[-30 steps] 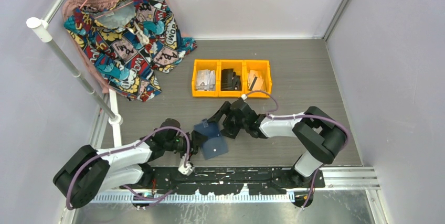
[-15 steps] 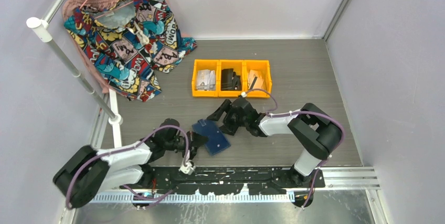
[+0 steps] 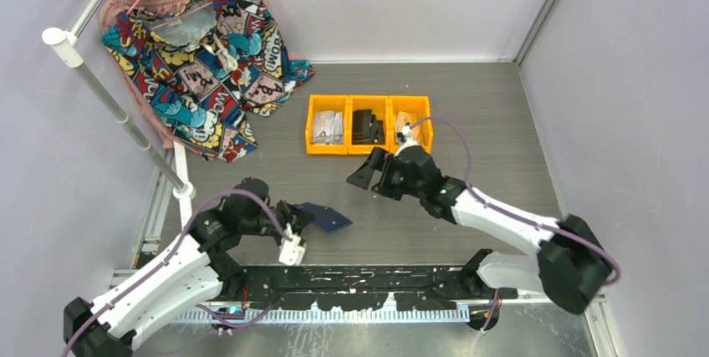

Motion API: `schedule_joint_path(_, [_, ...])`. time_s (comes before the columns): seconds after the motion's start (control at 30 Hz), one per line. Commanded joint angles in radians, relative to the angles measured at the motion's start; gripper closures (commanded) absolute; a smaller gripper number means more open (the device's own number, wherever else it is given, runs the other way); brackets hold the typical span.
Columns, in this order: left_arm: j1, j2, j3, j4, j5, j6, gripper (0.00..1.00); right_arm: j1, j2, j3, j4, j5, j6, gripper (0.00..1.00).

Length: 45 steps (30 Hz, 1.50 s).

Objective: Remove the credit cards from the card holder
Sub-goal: Pick up the card holder from the corner of the board, then remove the credit card from the card holder.

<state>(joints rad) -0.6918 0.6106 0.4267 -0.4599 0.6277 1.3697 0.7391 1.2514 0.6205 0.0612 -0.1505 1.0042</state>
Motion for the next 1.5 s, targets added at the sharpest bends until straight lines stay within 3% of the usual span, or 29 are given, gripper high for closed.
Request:
schedule_joint_path(0.0, [-0.001, 0.152, 0.199, -0.171, -0.135, -0.296, 1.00, -0.006, -0.213, 0.001, -0.044, 0.108, -0.268, 0.01])
schedule_joint_path(0.17, [0.001, 0.314, 0.463, -0.219, -0.217, -0.716, 1.00, -0.011, -0.397, -0.016, -0.043, 0.059, -0.364, 0.01])
schedule_joint_path(0.5, [0.122, 0.410, 0.877, -0.257, -0.142, -1.399, 1.00, -0.013, -0.655, -0.043, 0.022, -0.042, -0.315, 0.01])
schedule_joint_path(0.67, [0.292, 0.449, 1.019, -0.203, 0.051, -1.759, 1.00, -0.013, -0.588, -0.046, 0.307, -0.144, -0.178, 0.01])
schedule_joint_path(0.8, [0.341, 0.442, 1.048, -0.135, 0.157, -1.962, 1.00, -0.011, -0.437, 0.027, 0.471, -0.190, -0.102, 0.00])
schedule_joint_path(0.9, [0.341, 0.418, 1.053, -0.111, 0.192, -2.011, 1.00, 0.000, -0.334, 0.066, 0.615, -0.199, -0.035, 0.01])
schedule_joint_path(1.27, [0.342, 0.313, 1.006, -0.073, 0.238, -2.081, 1.00, 0.107, -0.135, 0.232, 0.769, -0.153, -0.007, 0.04])
schedule_joint_path(1.37, [0.342, 0.296, 0.989, -0.070, 0.231, -2.085, 1.00, 0.120, -0.112, 0.255, 0.786, -0.152, 0.015, 0.16])
schedule_joint_path(1.47, [0.342, 0.280, 0.974, -0.072, 0.227, -2.097, 1.00, 0.123, -0.101, 0.264, 0.807, -0.161, 0.041, 0.41])
